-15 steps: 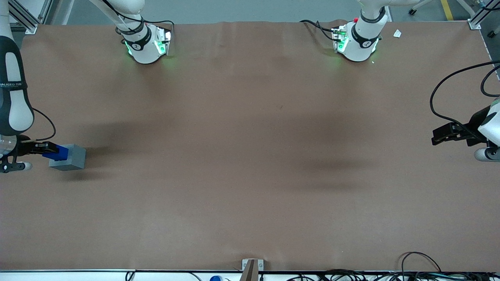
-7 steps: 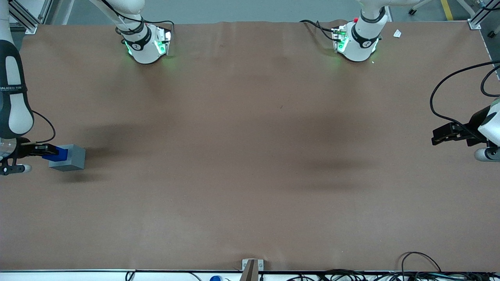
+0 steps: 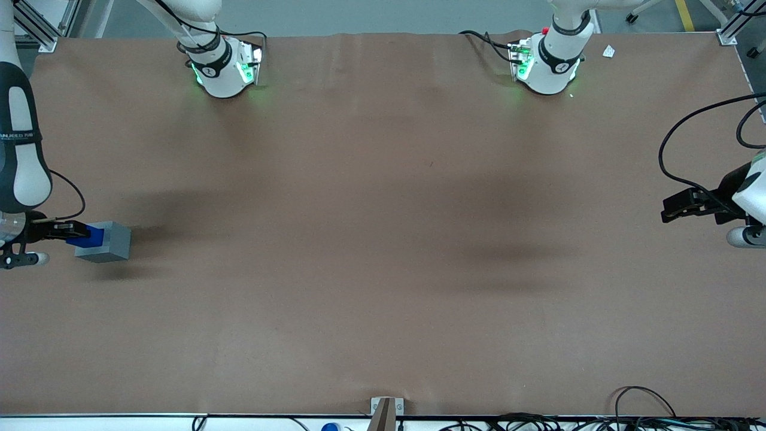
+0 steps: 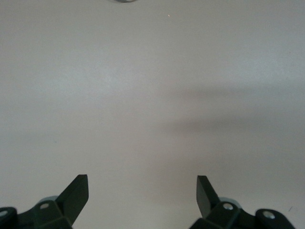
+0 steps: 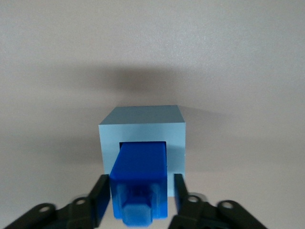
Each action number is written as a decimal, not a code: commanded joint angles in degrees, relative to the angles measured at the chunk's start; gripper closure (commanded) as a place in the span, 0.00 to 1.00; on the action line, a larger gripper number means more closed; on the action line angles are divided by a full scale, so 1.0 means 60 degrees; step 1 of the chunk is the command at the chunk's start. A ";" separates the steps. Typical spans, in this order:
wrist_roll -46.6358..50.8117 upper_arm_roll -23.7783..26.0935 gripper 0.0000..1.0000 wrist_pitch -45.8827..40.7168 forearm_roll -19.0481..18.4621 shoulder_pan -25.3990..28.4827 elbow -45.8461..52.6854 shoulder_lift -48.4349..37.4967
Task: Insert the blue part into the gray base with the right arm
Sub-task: 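Open the right gripper and raise it off the blue block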
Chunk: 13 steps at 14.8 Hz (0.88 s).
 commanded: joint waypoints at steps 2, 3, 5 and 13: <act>-0.0069 0.0108 0.20 -0.0091 0.0087 -0.0143 0.0233 0.0133; -0.0069 0.0108 0.16 -0.0105 0.0087 -0.0143 0.0233 0.0133; -0.0054 0.0108 0.00 -0.0164 0.0116 -0.0129 0.0219 0.0118; 0.1044 0.0181 0.00 -0.2048 0.0438 0.0324 0.1167 -0.0584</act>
